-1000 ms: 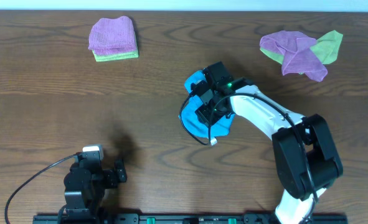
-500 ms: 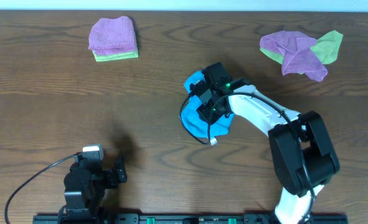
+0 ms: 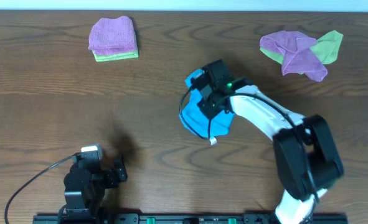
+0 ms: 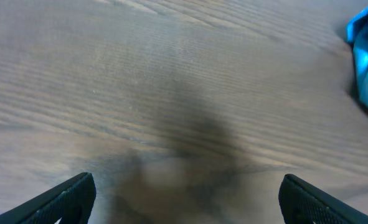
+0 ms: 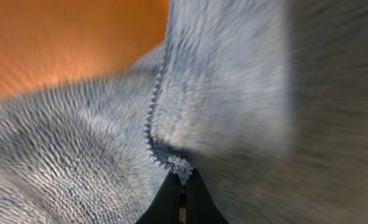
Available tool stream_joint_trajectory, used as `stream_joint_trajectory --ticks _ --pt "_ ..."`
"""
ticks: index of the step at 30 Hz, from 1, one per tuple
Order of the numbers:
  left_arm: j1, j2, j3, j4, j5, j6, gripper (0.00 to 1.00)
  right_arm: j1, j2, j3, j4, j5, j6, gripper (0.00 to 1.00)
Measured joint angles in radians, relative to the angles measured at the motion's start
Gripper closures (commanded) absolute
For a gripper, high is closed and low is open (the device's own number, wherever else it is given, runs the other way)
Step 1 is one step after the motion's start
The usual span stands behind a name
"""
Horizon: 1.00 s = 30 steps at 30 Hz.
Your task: Fold the cloth
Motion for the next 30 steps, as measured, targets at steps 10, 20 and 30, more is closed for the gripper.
stream_joint_trajectory --ticks 10,20,30 --pt "0.0 0.0 0.0 0.0 0.059 -0.46 0.05 -0.031 -0.208 0.002 0.03 0.242 0.051 0.99" --pt "0.0 0.0 0.0 0.0 0.162 -0.629 0.05 -0.15 -0.204 0.002 0.005 0.4 0.06 0.99" --pt "0.0 0.002 0.005 -0.003 0.251 -0.802 0.04 -0.201 -0.204 0.002 -0.121 0.471 0.136 0.99"
